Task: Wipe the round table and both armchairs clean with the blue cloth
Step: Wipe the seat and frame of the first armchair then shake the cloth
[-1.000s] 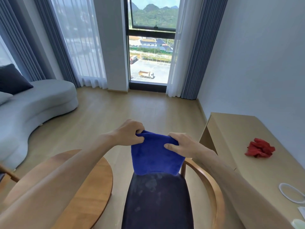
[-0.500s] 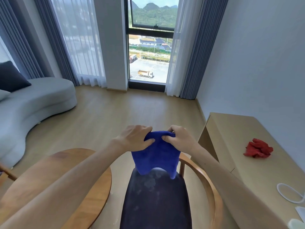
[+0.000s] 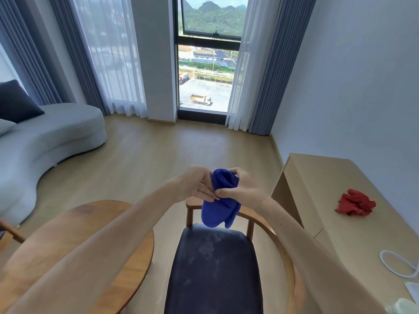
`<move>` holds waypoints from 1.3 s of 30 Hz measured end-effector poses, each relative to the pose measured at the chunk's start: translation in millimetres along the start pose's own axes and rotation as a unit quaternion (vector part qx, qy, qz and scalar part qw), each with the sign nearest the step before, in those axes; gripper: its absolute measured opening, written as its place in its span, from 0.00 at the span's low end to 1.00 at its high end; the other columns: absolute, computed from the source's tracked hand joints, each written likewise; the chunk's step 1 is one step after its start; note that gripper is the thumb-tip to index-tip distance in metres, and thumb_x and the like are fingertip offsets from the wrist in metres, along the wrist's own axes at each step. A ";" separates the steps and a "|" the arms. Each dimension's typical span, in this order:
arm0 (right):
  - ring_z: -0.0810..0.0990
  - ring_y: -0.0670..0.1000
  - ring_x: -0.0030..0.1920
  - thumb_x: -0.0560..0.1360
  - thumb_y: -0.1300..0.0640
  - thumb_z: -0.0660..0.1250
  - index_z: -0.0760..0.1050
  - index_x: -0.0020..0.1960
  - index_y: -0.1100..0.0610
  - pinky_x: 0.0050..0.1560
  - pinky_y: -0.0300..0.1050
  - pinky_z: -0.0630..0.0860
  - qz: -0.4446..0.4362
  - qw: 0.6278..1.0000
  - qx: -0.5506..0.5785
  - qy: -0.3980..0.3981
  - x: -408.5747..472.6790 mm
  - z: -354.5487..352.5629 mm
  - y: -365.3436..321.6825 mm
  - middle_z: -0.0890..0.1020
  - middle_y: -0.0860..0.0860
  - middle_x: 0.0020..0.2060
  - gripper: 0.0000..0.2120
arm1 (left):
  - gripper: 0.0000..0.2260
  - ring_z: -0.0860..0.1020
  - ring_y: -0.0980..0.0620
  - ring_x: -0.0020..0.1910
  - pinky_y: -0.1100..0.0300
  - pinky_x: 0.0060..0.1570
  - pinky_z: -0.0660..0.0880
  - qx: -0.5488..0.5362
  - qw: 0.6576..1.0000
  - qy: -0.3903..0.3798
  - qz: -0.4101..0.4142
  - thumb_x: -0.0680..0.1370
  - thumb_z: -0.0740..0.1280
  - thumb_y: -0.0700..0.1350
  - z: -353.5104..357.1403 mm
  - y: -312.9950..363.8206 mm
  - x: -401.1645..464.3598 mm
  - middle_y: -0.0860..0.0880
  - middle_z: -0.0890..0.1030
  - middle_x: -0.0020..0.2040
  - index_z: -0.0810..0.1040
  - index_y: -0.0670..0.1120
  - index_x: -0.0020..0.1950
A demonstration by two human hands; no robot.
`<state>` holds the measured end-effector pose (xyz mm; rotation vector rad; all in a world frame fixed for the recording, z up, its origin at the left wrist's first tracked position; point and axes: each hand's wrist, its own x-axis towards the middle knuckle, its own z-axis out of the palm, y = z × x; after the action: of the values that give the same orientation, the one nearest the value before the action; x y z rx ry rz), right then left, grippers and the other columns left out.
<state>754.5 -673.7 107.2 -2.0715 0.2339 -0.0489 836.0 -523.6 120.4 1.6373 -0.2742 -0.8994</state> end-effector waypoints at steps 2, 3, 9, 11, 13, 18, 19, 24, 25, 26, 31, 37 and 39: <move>0.79 0.52 0.50 0.70 0.62 0.74 0.73 0.58 0.56 0.48 0.45 0.78 0.019 0.999 0.032 0.016 0.6 -5.8 6.5 0.81 0.51 0.49 0.19 | 0.15 0.83 0.46 0.42 0.53 0.47 0.81 0.084 0.995 0.023 0.046 0.73 0.59 0.30 -3.0 -7.6 4.2 0.41 0.83 0.42 0.78 0.40 0.55; 0.80 0.54 0.50 0.71 0.63 0.72 0.74 0.57 0.56 0.49 0.48 0.79 0.024 0.998 0.046 0.021 -0.2 -8.2 10.9 0.82 0.54 0.49 0.17 | 0.15 0.81 0.48 0.43 0.55 0.47 0.80 0.133 0.988 0.037 0.070 0.72 0.62 0.30 -5.5 -11.7 5.3 0.44 0.82 0.43 0.79 0.43 0.54; 0.81 0.50 0.40 0.76 0.68 0.65 0.76 0.55 0.59 0.40 0.43 0.79 0.053 0.965 0.255 0.015 -7.0 -19.1 34.6 0.84 0.55 0.43 0.10 | 0.22 0.76 0.53 0.57 0.61 0.52 0.74 0.187 0.977 -0.060 0.086 0.68 0.71 0.47 -6.7 -43.2 5.8 0.53 0.78 0.58 0.73 0.53 0.61; 0.80 0.50 0.40 0.77 0.66 0.62 0.76 0.54 0.59 0.38 0.43 0.78 0.072 0.950 0.305 -0.006 -8.4 -22.1 42.2 0.83 0.54 0.43 0.08 | 0.19 0.79 0.52 0.53 0.59 0.50 0.76 0.177 0.978 -0.053 0.094 0.67 0.71 0.50 -1.1 -48.1 8.1 0.52 0.81 0.53 0.75 0.53 0.57; 0.79 0.52 0.44 0.79 0.59 0.61 0.76 0.54 0.60 0.43 0.46 0.77 0.096 0.932 0.346 -0.038 -8.6 -25.7 52.3 0.82 0.56 0.45 0.08 | 0.15 0.80 0.51 0.49 0.58 0.48 0.77 0.199 0.974 -0.032 0.101 0.69 0.71 0.52 3.7 -48.3 13.3 0.51 0.82 0.50 0.77 0.51 0.54; 0.80 0.52 0.56 0.71 0.47 0.73 0.72 0.64 0.52 0.57 0.50 0.79 0.087 0.968 0.204 -0.120 -6.4 -35.7 79.0 0.81 0.52 0.57 0.24 | 0.12 0.81 0.53 0.42 0.64 0.37 0.75 0.291 0.952 -0.020 0.093 0.72 0.72 0.53 17.4 -51.0 28.7 0.52 0.82 0.44 0.78 0.49 0.50; 0.81 0.51 0.55 0.70 0.52 0.75 0.72 0.62 0.49 0.53 0.47 0.80 0.091 0.972 0.183 -0.116 -5.1 -35.2 85.3 0.81 0.50 0.56 0.23 | 0.13 0.81 0.54 0.42 0.66 0.36 0.75 0.294 0.952 -0.029 0.082 0.72 0.73 0.55 19.2 -52.6 30.5 0.52 0.83 0.44 0.79 0.49 0.50; 0.82 0.53 0.51 0.73 0.59 0.73 0.76 0.57 0.52 0.50 0.47 0.81 0.154 0.958 0.233 -0.061 1.6 -19.7 123.3 0.83 0.51 0.52 0.14 | 0.18 0.82 0.55 0.46 0.64 0.40 0.78 0.199 0.976 -0.080 -0.040 0.66 0.75 0.56 9.7 -77.9 38.3 0.52 0.82 0.50 0.78 0.53 0.53; 0.82 0.54 0.52 0.72 0.59 0.73 0.76 0.56 0.52 0.52 0.49 0.81 0.168 0.953 0.247 -0.053 1.7 -14.0 132.4 0.83 0.52 0.52 0.14 | 0.19 0.82 0.54 0.47 0.62 0.42 0.78 0.174 0.979 -0.079 -0.065 0.65 0.76 0.56 5.8 -87.9 40.9 0.51 0.82 0.51 0.78 0.51 0.53; 0.82 0.54 0.52 0.72 0.59 0.73 0.76 0.56 0.53 0.52 0.50 0.80 0.182 0.948 0.259 -0.046 1.7 -7.5 141.1 0.83 0.52 0.51 0.14 | 0.20 0.82 0.52 0.49 0.60 0.44 0.79 0.145 0.982 -0.080 -0.086 0.65 0.76 0.54 1.6 -99.3 44.4 0.50 0.81 0.52 0.78 0.51 0.54; 0.82 0.53 0.50 0.73 0.57 0.72 0.75 0.56 0.52 0.40 0.44 0.79 0.251 0.926 0.282 0.006 4.2 27.8 182.1 0.83 0.51 0.50 0.13 | 0.25 0.78 0.47 0.57 0.53 0.46 0.80 0.005 0.991 -0.022 -0.132 0.68 0.77 0.50 -13.2 -162.5 67.2 0.46 0.76 0.59 0.73 0.47 0.60; 0.83 0.53 0.48 0.72 0.60 0.70 0.76 0.54 0.57 0.37 0.42 0.79 0.342 0.904 0.252 0.052 6.9 73.0 235.3 0.82 0.54 0.50 0.11 | 0.23 0.80 0.48 0.54 0.57 0.47 0.79 -0.072 0.985 0.086 -0.132 0.69 0.77 0.52 -18.2 -227.5 120.4 0.46 0.80 0.57 0.74 0.47 0.59; 0.84 0.54 0.47 0.72 0.61 0.71 0.76 0.54 0.59 0.40 0.44 0.80 0.369 0.895 0.241 0.064 5.5 87.7 253.6 0.83 0.55 0.50 0.11 | 0.23 0.79 0.48 0.55 0.57 0.48 0.79 -0.087 0.981 0.074 -0.155 0.69 0.77 0.49 -25.9 -248.9 140.2 0.47 0.79 0.57 0.74 0.47 0.60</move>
<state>734.5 -719.2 -156.5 -1.3792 0.9748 0.2035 876.7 -520.5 -163.6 1.5966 0.1649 -0.9978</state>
